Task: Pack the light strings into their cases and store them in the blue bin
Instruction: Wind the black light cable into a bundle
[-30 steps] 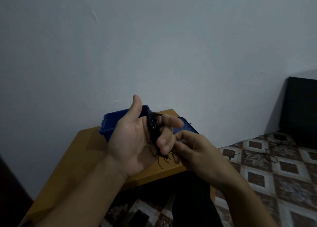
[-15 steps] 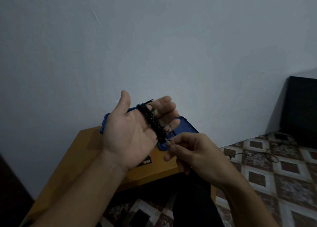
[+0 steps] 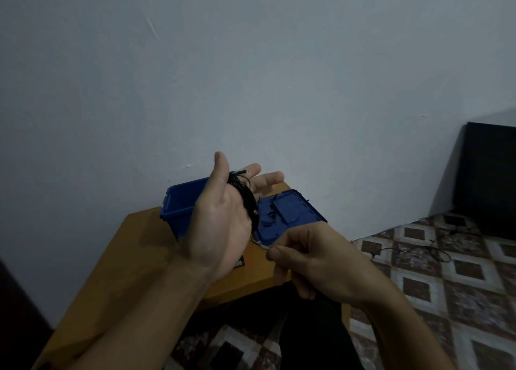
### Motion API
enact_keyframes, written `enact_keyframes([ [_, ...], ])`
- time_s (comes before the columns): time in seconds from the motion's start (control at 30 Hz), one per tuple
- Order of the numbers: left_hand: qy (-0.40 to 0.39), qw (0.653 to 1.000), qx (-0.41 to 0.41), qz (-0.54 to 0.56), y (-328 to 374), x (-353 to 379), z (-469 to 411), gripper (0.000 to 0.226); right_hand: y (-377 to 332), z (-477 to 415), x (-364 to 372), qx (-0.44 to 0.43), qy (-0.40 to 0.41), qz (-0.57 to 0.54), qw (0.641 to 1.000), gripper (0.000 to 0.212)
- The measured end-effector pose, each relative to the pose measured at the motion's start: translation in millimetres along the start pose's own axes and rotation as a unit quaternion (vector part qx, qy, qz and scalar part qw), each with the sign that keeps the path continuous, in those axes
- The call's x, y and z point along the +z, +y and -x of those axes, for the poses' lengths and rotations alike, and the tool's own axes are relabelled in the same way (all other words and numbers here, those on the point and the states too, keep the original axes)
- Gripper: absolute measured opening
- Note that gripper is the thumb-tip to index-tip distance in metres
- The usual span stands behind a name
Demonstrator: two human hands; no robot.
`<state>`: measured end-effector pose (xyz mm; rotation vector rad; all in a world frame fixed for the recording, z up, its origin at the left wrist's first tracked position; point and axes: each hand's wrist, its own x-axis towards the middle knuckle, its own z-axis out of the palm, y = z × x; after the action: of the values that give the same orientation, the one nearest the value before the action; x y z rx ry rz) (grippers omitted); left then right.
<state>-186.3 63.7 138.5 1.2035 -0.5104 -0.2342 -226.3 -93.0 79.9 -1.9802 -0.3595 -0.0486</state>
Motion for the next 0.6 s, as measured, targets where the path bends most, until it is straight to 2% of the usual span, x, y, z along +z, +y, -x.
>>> enact_keyframes([
  [0.1, -0.010, 0.999, 0.000, -0.046, -4.3, -2.1, 0.2, 0.095, 1.1, -0.2, -1.3, 0.001, 0.015, 0.014, 1.000, 0.021],
  [0.2, -0.011, 0.996, -0.002, -0.091, -8.5, -6.2, -0.7, 0.085, 1.8, -0.5, -2.9, -0.010, 0.051, -0.025, 0.998, 0.007],
  [0.27, -0.006, 0.992, -0.007, -0.123, -9.8, -8.2, -0.9, 0.076, 1.7, -1.0, -3.1, -0.022, 0.075, -0.038, 0.996, 0.010],
  [0.43, -0.007, 0.984, -0.026, -0.176, -15.7, -15.6, -3.6, 0.078, -2.0, 0.7, -3.9, -0.030, 0.085, -0.043, 0.995, 0.010],
  [0.5, -0.011, 0.982, -0.029, -0.184, -18.0, -15.4, -3.7, 0.069, -2.7, 1.4, -4.1, -0.030, 0.086, -0.047, 0.995, 0.014],
  [0.6, -0.007, 0.980, -0.042, -0.195, -12.1, -5.0, 2.1, 0.046, -2.5, -0.3, -2.4, -0.025, 0.117, -0.042, 0.992, 0.008],
])
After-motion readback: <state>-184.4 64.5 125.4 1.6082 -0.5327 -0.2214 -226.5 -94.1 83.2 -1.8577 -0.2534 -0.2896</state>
